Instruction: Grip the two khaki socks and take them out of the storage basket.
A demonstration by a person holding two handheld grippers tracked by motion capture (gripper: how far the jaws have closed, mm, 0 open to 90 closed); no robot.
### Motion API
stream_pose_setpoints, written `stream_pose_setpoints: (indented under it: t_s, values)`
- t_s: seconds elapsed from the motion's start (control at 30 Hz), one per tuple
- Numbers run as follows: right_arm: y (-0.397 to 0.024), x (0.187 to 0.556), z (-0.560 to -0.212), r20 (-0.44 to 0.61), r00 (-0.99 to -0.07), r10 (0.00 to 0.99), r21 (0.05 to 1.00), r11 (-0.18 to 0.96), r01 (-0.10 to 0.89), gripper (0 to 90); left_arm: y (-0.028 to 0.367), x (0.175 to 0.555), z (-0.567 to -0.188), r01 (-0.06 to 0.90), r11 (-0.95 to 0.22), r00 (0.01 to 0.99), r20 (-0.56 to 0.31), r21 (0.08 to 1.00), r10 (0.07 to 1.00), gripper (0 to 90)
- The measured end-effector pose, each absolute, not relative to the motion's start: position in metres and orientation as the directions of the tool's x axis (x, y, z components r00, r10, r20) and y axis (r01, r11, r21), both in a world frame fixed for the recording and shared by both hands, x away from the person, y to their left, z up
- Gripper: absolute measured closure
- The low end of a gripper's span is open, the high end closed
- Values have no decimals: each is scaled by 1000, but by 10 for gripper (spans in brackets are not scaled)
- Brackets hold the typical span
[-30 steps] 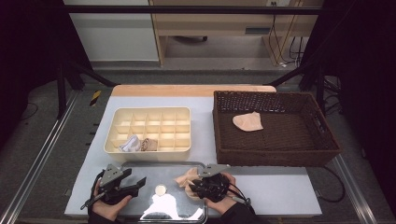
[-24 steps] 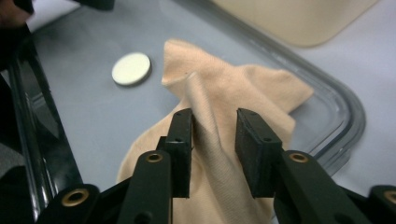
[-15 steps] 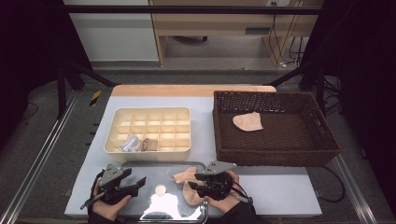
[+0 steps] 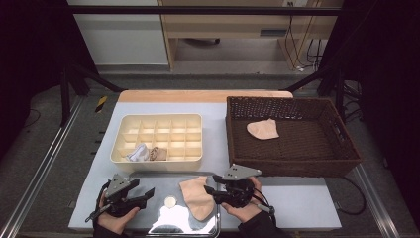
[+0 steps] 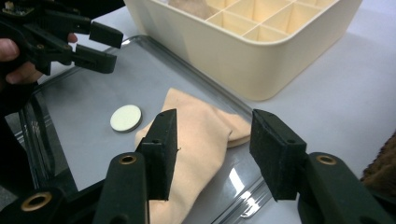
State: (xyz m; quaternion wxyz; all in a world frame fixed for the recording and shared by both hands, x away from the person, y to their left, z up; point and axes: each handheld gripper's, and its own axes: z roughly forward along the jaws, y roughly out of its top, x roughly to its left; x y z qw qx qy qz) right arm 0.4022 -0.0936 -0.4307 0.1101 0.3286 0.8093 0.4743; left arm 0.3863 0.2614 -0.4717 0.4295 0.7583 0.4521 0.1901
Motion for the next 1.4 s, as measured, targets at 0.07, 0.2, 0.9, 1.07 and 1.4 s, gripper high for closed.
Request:
stream_pose_setpoints:
  t_s: [0.07,0.2,0.9,1.07,1.4]
  values:
    - [-96,402,-427,130,-756,642,847,324,421,505,261,386,-472,522,-224,519,-99,823,849,295]
    - [-103,404,-418,129,-742,658,859,300,415,483,261,386,-472,523,-225,520,-98,822,849,295]
    - [-151,425,-358,118,-628,770,924,147,354,343,260,387,-472,524,-227,518,-95,821,850,293]
    - [-161,445,-341,105,-579,809,927,131,351,328,261,387,-472,524,-228,519,-95,821,850,293]
    - [-181,485,-325,102,-482,870,925,95,368,333,260,387,-472,524,-226,519,-98,821,849,293]
